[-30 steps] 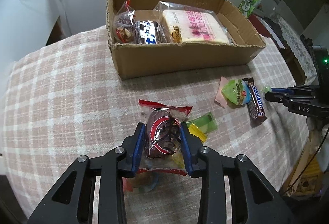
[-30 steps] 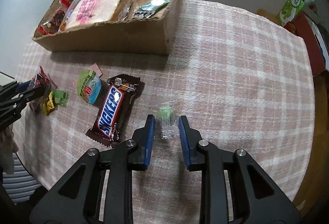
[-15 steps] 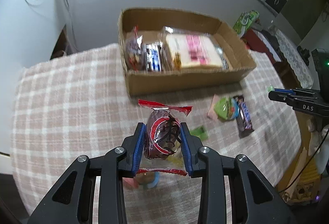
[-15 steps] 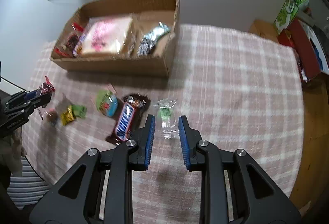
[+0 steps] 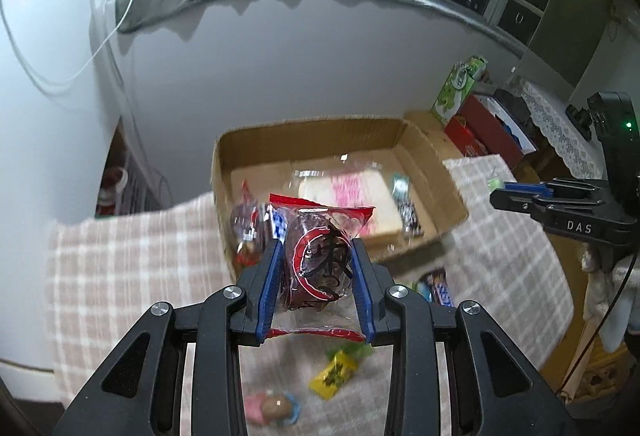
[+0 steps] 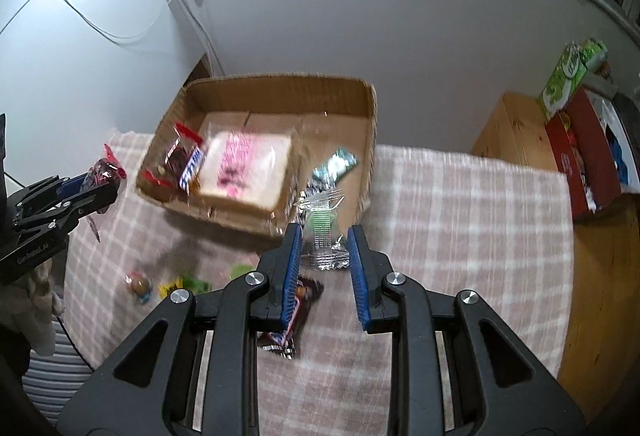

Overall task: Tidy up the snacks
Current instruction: 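Carry the chocolate bag with the left gripper into the box and open it, then move both open grippers back over the snacks on the table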

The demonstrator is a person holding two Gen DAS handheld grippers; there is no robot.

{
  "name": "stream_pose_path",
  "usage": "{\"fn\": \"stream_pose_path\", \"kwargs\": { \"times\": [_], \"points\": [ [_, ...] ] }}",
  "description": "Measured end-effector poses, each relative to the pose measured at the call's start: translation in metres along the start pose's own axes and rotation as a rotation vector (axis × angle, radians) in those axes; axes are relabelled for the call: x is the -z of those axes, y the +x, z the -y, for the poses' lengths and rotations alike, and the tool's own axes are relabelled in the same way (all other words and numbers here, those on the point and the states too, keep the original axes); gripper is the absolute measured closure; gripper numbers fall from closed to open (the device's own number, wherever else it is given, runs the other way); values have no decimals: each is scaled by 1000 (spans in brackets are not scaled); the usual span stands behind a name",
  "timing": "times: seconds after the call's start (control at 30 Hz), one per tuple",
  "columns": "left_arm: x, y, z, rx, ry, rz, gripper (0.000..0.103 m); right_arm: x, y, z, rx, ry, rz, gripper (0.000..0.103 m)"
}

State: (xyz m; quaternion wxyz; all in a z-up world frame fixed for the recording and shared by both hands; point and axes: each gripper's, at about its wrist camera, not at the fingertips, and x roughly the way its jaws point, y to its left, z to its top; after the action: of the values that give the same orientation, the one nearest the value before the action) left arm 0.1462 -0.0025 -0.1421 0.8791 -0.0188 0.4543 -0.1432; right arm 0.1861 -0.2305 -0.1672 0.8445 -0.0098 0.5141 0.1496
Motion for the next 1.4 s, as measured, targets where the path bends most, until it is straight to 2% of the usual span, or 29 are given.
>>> {"fn": "stream_pose_path", "kwargs": {
  "times": [0.4,0.87,0.93,1.03,1.07,1.1,1.13,1.17,1.2,1.23,1.4],
  "points": [
    [-30,25,5,4,12,-1,71,-36,20,-8,-5,-30,0,78],
    [-41,58,0,1,-13,-63,71,-45,55,-7,3,-32,-57,78],
    [-42,59,1,-5,-8,-68,71,-46,57,-8,8,-35,-60,78],
    [-44,60,1,-17,-14,-71,63,-46,59,-10,-2,-40,-65,78],
    [-44,59,1,-18,-17,-68,56,-45,58,-10,0,-43,-64,77],
    [-44,58,0,-21,-20,-67,49,-45,58,-11,2,-47,-62,68],
    [-45,58,0,-25,-20,-64,47,-45,57,-11,3,-47,-58,61],
    [-45,57,1,-28,-18,-61,47,-45,56,-11,5,-45,-52,46],
    [-45,56,1,-28,-16,-60,47,-45,55,-11,5,-44,-44,42],
    [-44,56,1,-30,-14,-59,47,-45,54,-11,7,-43,-40,39],
    [-44,53,1,-35,-9,-54,47,-44,52,-10,10,-36,-39,39]
  ]
}}
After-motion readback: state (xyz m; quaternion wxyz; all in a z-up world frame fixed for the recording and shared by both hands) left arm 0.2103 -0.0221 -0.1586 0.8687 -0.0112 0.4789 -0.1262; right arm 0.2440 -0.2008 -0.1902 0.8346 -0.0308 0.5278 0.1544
